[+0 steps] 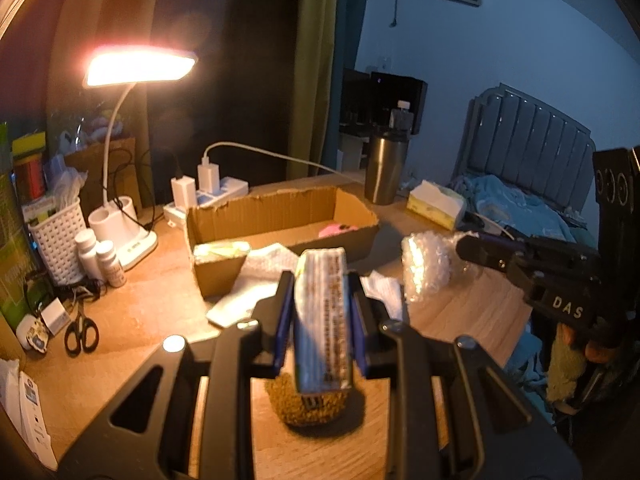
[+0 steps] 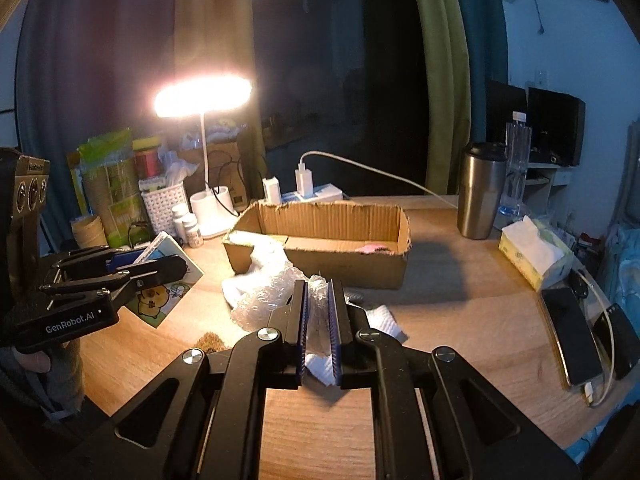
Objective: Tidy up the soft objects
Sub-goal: 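Carry the card box with the left tool while the right carries the bubble wrap toward the box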
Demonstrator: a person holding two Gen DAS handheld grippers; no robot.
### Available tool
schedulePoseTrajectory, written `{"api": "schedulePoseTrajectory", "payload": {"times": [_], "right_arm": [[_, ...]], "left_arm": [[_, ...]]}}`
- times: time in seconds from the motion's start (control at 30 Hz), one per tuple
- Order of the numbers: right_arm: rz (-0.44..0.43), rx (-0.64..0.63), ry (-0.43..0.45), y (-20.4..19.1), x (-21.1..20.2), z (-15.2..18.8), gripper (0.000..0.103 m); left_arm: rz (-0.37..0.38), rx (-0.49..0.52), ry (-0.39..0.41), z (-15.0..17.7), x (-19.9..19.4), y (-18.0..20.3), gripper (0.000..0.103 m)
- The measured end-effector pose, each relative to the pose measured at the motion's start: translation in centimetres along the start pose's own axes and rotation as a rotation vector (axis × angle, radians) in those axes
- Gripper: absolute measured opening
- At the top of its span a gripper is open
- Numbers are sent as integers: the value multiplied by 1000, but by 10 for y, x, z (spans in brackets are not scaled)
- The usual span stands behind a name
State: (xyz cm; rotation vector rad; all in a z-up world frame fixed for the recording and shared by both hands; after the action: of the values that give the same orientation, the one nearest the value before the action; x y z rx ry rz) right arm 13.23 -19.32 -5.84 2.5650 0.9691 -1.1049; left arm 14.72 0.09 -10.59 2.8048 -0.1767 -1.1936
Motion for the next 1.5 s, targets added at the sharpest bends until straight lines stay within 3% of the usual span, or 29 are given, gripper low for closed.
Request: {"api": "schedulePoseTrajectory", "payload": {"times": [0.8, 1.5], "right_arm": [[-3, -13, 86, 19, -12, -48, 11], [6, -27, 98, 35, 10, -91, 11]], "left_arm": [[-35, -12, 92, -54, -11, -6, 26], [-25, -24, 148, -97, 8, -18, 26]]}}
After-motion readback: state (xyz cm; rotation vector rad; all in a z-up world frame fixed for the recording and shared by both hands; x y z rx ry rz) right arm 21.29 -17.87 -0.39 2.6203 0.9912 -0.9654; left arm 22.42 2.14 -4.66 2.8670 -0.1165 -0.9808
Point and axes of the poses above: each gripper's, at about its wrist camera, not at the fingertips, and x roughly the way its jaws point, y to its right, z to its underside, the point moved 9 cm from there along x, roughly the way its jaws point, and after that the axes turned 15 degrees about -y, right-handed, at the moved point
